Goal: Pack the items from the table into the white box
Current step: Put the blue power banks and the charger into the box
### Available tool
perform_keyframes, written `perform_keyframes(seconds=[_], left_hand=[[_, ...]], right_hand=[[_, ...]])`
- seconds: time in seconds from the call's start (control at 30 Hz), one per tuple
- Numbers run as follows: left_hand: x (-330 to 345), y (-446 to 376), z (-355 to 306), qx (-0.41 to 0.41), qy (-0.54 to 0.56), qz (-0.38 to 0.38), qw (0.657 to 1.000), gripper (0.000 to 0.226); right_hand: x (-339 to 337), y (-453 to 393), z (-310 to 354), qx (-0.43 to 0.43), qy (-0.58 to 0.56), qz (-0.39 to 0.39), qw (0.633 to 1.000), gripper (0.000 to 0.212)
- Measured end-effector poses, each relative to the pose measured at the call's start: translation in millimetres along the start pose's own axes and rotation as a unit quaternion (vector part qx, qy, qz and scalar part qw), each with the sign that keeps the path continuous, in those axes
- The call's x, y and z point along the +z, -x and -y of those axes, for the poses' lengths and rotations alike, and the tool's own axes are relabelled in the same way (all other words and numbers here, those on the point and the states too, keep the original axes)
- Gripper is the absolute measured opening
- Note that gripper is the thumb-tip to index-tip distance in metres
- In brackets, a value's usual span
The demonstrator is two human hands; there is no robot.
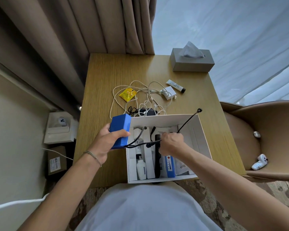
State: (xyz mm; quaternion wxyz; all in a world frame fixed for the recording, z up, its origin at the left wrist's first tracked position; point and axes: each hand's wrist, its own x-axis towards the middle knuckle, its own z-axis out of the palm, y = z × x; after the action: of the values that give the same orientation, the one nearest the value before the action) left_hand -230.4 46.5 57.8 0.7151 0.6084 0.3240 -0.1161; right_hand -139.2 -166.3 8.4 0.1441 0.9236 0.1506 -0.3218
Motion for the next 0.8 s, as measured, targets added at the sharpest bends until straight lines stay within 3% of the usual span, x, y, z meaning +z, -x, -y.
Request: perform_keyframes(seconds=[0.07,0.2,0.27,0.33,0.57,0.7,0.8], left_hand=[[-2,0,-1,-0.003,0.001,0.001,1.0,0.068],[-5,-2,-1,-0.006,0.003,-0.004,1.0,0.069],[-6,-3,0,-0.008,0.004,-0.007,1.0,0.069],[-6,-3,0,-0.01,0.009,-0.006,1.0,0.069],[-4,-3,-1,-0.014,0.009,-0.008,1.0,0.069],[-2,-2,-1,-0.015,0.007,-0.005,1.0,0.064],[2,-3,0,-0.011,-0.005,-0.004,1.0,0.064]], right_hand=[[1,-3,-8,-0.058,0.0,0.012,0.998,0.037],[-2,-10,-40,-0.184,-0.055,0.136,0.972,0.047],[-4,-13,-53,-0.223,-0.047,0.154,0.962,0.057],[-3,-16,-58,-0.244,-0.037,0.139,0.959,0.066],[18,-18,-34,-0.223,0.018,-0.008,0.975,0.06],[26,-18,-26,-0.192,-0.016,-0.013,0.981,0.059],[34,-12,-27,-0.179,-0.089,-0.036,0.979,0.042]])
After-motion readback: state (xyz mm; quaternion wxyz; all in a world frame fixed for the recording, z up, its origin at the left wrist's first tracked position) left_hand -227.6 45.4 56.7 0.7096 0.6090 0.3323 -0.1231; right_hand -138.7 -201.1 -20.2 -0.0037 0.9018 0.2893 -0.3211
